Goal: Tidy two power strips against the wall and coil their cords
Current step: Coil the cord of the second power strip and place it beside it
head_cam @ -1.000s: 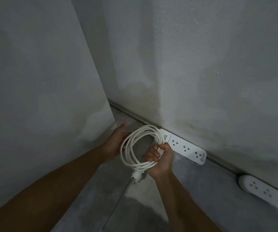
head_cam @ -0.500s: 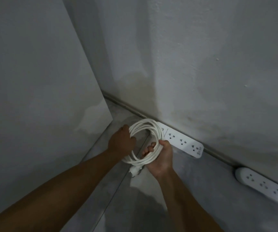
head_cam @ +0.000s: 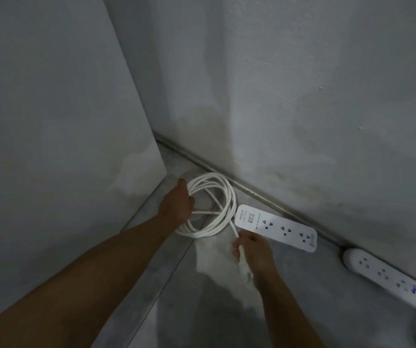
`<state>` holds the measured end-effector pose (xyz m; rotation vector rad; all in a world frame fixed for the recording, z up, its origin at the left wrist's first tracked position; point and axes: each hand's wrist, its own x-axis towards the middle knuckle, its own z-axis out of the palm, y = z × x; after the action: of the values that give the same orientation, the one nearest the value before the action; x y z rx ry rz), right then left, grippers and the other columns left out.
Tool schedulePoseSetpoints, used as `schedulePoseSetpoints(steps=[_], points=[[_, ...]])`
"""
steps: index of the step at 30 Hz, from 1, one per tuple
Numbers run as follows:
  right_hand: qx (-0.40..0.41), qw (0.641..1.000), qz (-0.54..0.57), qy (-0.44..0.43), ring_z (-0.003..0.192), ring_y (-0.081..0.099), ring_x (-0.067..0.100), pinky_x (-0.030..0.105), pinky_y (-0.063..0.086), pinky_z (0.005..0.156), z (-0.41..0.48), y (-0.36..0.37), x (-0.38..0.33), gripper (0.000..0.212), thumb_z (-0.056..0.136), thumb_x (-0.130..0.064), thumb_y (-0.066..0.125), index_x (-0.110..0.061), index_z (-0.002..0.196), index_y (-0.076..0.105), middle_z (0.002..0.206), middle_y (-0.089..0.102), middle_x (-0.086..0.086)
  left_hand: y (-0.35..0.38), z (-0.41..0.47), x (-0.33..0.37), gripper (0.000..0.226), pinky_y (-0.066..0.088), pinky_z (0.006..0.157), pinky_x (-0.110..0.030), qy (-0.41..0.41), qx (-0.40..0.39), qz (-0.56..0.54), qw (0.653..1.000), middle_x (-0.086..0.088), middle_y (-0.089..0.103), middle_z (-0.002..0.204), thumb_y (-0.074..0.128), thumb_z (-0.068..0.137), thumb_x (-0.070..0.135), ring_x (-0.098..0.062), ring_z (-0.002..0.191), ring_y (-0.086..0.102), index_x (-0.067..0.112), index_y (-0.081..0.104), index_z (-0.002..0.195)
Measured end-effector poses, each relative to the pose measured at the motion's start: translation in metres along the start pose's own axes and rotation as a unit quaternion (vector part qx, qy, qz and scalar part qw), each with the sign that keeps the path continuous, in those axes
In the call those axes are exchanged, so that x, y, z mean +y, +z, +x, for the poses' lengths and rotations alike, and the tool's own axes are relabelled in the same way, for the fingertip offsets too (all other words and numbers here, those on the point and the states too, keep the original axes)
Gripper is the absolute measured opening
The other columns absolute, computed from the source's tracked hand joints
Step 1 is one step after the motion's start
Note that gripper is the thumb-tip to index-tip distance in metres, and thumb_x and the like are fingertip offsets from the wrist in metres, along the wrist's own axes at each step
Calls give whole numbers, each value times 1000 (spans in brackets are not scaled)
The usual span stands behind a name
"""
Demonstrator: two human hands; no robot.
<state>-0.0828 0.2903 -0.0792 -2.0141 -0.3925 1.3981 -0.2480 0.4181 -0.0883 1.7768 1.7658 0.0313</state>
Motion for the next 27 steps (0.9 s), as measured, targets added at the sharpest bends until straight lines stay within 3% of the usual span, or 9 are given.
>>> schedulePoseSetpoints(steps=[4,8,11,15,18,20,24,26,27], points=[[-15,995,-88,-34,53,52,15,14,40,43,22,-7,-19,20,89,-4,48,-2,78,64,68,59,11,-7,0,-8,44,43,90,-40,35,29,-2,999,-23,58,122,48,95,18,-38,111,57,1,35,133],[-95,995,-28,-5,49,48,17,23,39,47,37,5,-41,16,86,11,49,2,81,62,68,55,16,-17,6,-17,59,33,105,-35,22,47,-17,999,-24,44,141,48,96,16,-35,129,45,-4,23,145],[-107,993,35,20,42,51,15,19,42,41,44,9,-54,16,86,17,47,7,87,60,68,55,16,-14,6,-14,62,33,105,-33,-33,47,-65,996,-25,41,143,47,96,15,-35,130,44,-5,16,146],[-148,986,23,73,51,62,23,31,54,52,43,5,-66,12,92,-2,56,4,83,61,70,63,18,-6,5,-12,61,29,108,-33,-45,56,-87,994,-26,36,147,45,97,11,-34,133,40,-9,14,146],[-252,961,-47,104,59,70,16,25,56,51,35,-7,-73,14,93,-12,58,-4,84,65,74,71,11,-5,7,-10,62,25,111,-31,-62,48,-105,991,-26,28,151,42,98,8,-33,138,34,-12,8,146],[-311,941,20,131,66,72,15,24,56,52,31,-9,-76,16,94,-14,58,-8,85,70,80,74,8,-5,9,-6,60,30,108,-34,-85,55,-124,987,-28,31,149,42,97,8,-36,134,38,-12,11,145],[-253,902,318,143,73,73,17,26,59,59,29,14,-82,14,91,-6,58,-2,86,71,84,75,12,-3,0,1,44,46,88,-38,-121,93,-168,974,-26,55,121,44,93,5,-40,108,55,-3,31,134],[-232,898,353,122,78,72,22,28,60,63,27,36,-79,8,91,1,57,4,90,65,88,72,17,0,-4,-1,45,46,89,-38,-106,71,-166,978,-26,54,123,44,93,5,-40,110,55,-1,29,135],[-209,917,327,96,80,69,23,28,60,64,26,47,-74,8,90,5,56,4,90,64,90,70,18,-1,-4,-3,48,45,92,-38,-99,55,-170,979,-27,51,128,44,93,4,-40,114,53,-1,26,137]])
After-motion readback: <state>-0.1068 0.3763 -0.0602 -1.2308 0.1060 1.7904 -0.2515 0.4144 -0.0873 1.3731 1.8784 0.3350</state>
